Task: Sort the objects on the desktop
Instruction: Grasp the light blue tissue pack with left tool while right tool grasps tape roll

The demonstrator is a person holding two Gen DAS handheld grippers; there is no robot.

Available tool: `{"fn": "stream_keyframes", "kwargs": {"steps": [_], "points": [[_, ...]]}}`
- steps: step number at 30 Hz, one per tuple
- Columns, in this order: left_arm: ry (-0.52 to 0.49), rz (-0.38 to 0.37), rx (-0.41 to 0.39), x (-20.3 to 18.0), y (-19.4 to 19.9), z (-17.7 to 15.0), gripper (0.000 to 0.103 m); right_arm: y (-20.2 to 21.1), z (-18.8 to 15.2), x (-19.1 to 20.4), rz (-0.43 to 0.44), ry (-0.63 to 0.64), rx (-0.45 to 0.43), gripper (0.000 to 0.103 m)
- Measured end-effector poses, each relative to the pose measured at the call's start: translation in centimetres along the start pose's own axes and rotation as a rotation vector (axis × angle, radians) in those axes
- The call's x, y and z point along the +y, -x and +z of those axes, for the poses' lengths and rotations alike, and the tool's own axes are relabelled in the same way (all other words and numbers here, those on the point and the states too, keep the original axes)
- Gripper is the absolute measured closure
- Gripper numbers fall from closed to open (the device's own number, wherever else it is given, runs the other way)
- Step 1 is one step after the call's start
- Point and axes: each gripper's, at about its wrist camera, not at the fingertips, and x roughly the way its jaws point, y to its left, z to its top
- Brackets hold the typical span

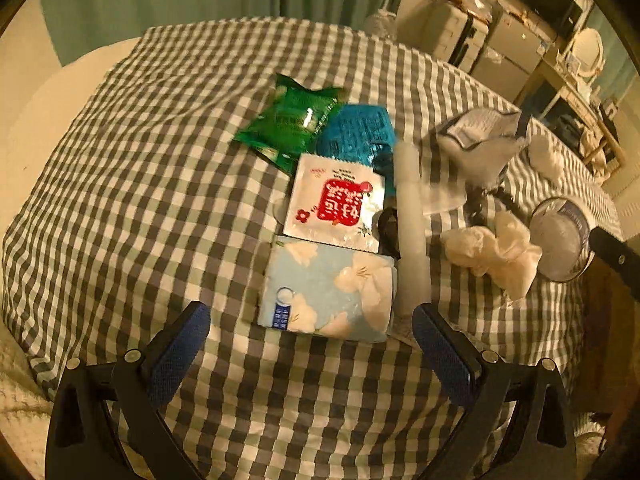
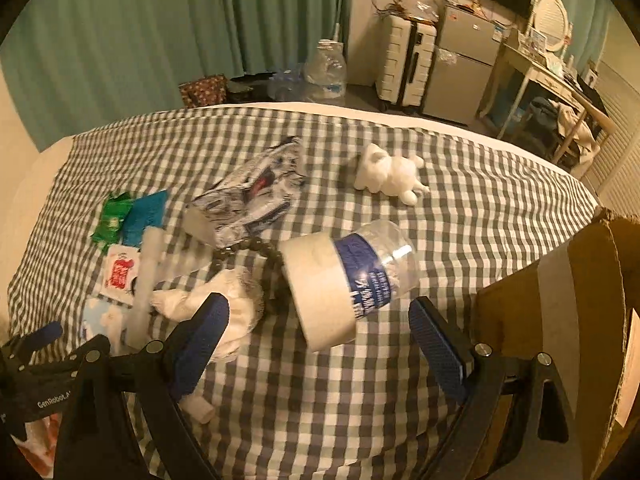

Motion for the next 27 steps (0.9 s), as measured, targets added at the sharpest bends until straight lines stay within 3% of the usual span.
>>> {"fn": "stream_keyframes", "kwargs": {"steps": [4,6,8,11,15,20,24,27], "points": [[-0.016,0.003,0.017,-0.3,-0.6,-0.2,0.000,-0.6,0.2,-0.2,-0.035,0.026,0.004,0.012],[-0.015,-0.007,0.031,-0.3,-1.0,-0.2,0.000,-1.0,0.2,-0.2,-0.030,0.037,0.021,0.025],[-0.006,-0.032,0.045,0.0,-1.5,-0.2,0.000,-1.6,0.1,0.0,-0.024,0.053,0.057,0.050],[0.006,-0.060,0.067,0.3,-2.0,-0.1,0.000,-2.3,-0.2,0.2,-0.005,0.067,0.098,0.072],[0.019,-0.096,0.053,0.7,-1.5,-0.2,0.028,-2.3,-0.4,0.1,-0.012,0.066,0.098,0.073],[0.026,-0.101,0.042,1.3,-0.8,-0.5,0.033,-1.8,-0.6,0.5,-0.020,0.096,0.105,0.074],[0.032,-0.064,-0.016,2.2,1.1,-1.1,0.033,-0.6,-0.8,0.8,-0.005,0.112,0.097,0.074],[0.030,-0.077,-0.039,2.6,2.2,-1.0,0.033,0.5,-0.8,1.0,0.013,0.126,0.084,0.075]]}}
